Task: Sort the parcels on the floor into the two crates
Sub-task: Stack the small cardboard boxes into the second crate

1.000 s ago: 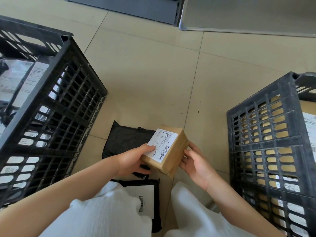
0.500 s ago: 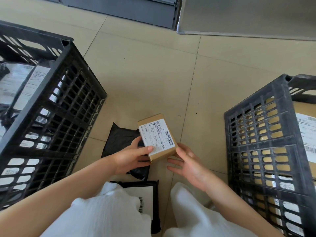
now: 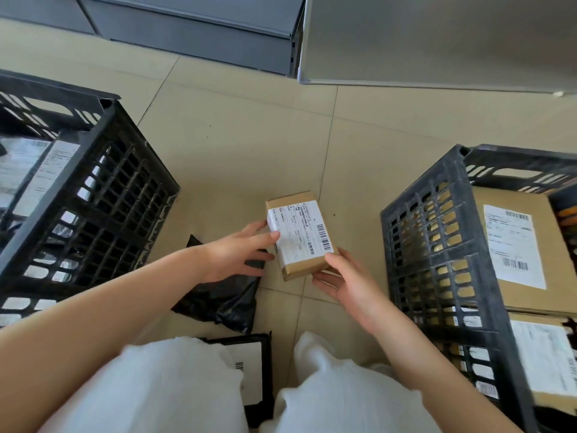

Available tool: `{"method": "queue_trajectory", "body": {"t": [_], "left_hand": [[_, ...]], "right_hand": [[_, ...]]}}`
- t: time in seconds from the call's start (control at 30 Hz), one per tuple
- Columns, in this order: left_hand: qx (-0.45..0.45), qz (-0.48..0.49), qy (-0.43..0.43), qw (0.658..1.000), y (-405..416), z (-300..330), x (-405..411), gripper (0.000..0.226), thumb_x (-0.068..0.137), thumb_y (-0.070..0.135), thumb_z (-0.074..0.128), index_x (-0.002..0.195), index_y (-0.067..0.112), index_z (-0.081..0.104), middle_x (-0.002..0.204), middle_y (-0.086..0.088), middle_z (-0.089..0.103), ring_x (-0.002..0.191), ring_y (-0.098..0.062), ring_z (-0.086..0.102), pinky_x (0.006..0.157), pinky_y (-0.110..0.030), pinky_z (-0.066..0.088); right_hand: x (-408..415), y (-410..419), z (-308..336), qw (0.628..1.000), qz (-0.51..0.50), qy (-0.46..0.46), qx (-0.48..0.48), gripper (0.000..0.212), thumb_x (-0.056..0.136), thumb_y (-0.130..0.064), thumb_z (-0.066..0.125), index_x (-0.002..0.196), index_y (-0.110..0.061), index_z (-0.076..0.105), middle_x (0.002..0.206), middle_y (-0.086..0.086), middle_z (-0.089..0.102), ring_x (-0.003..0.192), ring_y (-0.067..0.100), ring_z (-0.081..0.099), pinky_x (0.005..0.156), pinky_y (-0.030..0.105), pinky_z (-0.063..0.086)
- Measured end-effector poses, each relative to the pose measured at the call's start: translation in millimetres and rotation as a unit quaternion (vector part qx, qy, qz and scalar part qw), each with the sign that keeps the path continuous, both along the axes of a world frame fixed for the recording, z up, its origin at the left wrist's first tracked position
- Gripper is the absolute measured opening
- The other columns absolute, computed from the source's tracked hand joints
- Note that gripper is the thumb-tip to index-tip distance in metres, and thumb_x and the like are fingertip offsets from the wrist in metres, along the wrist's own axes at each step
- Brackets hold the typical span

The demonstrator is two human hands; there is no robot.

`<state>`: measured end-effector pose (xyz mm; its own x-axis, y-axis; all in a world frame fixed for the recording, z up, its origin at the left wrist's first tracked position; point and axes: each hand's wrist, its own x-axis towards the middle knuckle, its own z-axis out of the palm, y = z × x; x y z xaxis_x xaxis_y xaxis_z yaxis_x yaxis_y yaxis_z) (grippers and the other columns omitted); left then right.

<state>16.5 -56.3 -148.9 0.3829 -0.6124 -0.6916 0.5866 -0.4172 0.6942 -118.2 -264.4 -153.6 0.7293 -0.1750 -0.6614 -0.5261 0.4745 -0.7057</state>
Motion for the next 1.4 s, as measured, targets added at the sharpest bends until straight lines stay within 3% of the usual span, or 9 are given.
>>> {"method": "queue_trajectory", "body": {"t": [0.13,0.33,0.5,0.7,0.87,0.97,1.1,1.23,1.4], "left_hand": [[0.001,-0.021,-0.052,0.998,-34.4,40.5,12.2,0.083,0.083,0.047,0.073,0.151,0.042,0.026,0.144,0.006,0.048,0.127,-0.018,0.052,0.102,-0.042,0.049],[-0.01,-0.108,-0.075,0.991,-83.8,96.7,3.4,0.027,0.088,0.047,0.065,0.11,0.056,0.051,0.136,0.02,0.048,0.131,-0.019,0.049,0.108,-0.046,0.045],[0.01,-0.139,-0.136,0.981,-137.3,128.9,-18.8,0.052,0.098,0.048,0.051,0.147,0.032,0.04,0.146,0.007,0.045,0.126,-0.02,0.053,0.105,-0.044,0.048],[0.006,-0.098,-0.193,0.976,-190.6,150.8,-44.8,0.05,0.098,0.044,0.054,0.143,0.027,0.041,0.136,0.003,0.054,0.115,-0.02,0.058,0.099,-0.039,0.051],[-0.009,-0.09,-0.209,0.974,-220.6,164.0,-66.9,0.045,0.096,0.048,0.056,0.134,0.025,0.045,0.123,0.004,0.06,0.101,-0.012,0.063,0.079,-0.024,0.055],[-0.007,-0.133,-0.22,0.966,-234.7,158.0,-86.6,0.06,0.093,0.049,0.06,0.142,0.023,0.039,0.131,0.003,0.055,0.113,-0.015,0.059,0.09,-0.031,0.054],[0.008,-0.263,-0.26,0.929,-246.6,147.1,-112.1,0.074,0.094,0.056,0.054,0.155,0.027,0.023,0.159,0.002,0.028,0.144,-0.019,0.03,0.118,-0.041,0.028],[0.05,-0.39,-0.393,0.831,-247.4,139.3,-119.6,0.071,0.098,0.053,0.047,0.158,0.03,0.015,0.166,0.003,0.005,0.152,-0.021,-0.002,0.12,-0.043,0.008],[0.033,-0.415,-0.454,0.788,-241.1,122.3,-117.7,0.065,0.097,0.049,0.049,0.155,0.039,0.021,0.165,0.01,-0.008,0.151,-0.019,-0.015,0.122,-0.05,0.006]], "right_hand": [[-2.7,-19.2,35.9,0.998,-0.047,-0.026,-0.013,0.023,0.103,-0.018,0.049,0.124,-0.018,0.059,0.124,0.009,0.065,0.117,0.027,0.062,0.107,0.043,0.048],[-33.2,-62.2,81.7,0.993,-0.098,-0.052,-0.041,0.022,0.103,-0.018,0.046,0.115,-0.024,0.063,0.127,0.006,0.068,0.121,0.02,0.062,0.104,0.038,0.049],[-62.5,-88.9,108.0,0.986,-0.132,-0.077,-0.069,0.028,0.102,-0.014,0.045,0.125,-0.019,0.06,0.124,0.003,0.07,0.121,0.016,0.063,0.101,0.034,0.051],[-86.1,-103.2,128.7,0.979,-0.166,-0.106,-0.06,0.026,0.102,-0.014,0.047,0.127,-0.014,0.056,0.124,0.005,0.071,0.12,0.017,0.064,0.107,0.039,0.048],[-108.3,-125.1,137.4,0.962,-0.235,-0.104,-0.09,0.024,0.1,-0.023,0.052,0.123,-0.024,0.058,0.127,0.005,0.068,0.117,0.02,0.065,0.099,0.036,0.054],[-127.9,-152.8,142.5,0.957,-0.243,-0.084,-0.134,0.028,0.1,-0.026,0.048,0.125,-0.024,0.06,0.123,0.004,0.07,0.116,0.02,0.065,0.1,0.037,0.053],[-161.4,-195.8,137.3,0.946,-0.287,-0.046,-0.143,0.033,0.098,-0.026,0.047,0.128,-0.02,0.061,0.123,0.01,0.068,0.118,0.027,0.065,0.098,0.043,0.055],[-198.2,-228.6,125.1,0.924,-0.349,-0.025,-0.154,0.038,0.096,-0.025,0.052,0.134,-0.024,0.059,0.127,0.007,0.068,0.118,0.024,0.066,0.097,0.042,0.056],[-236.1,-254.9,111.8,0.88,-0.428,0.046,-0.198,0.042,0.09,-0.022,0.057,0.132,-0.027,0.063,0.125,0.004,0.07,0.119,0.026,0.064,0.086,0.043,0.06]]}}
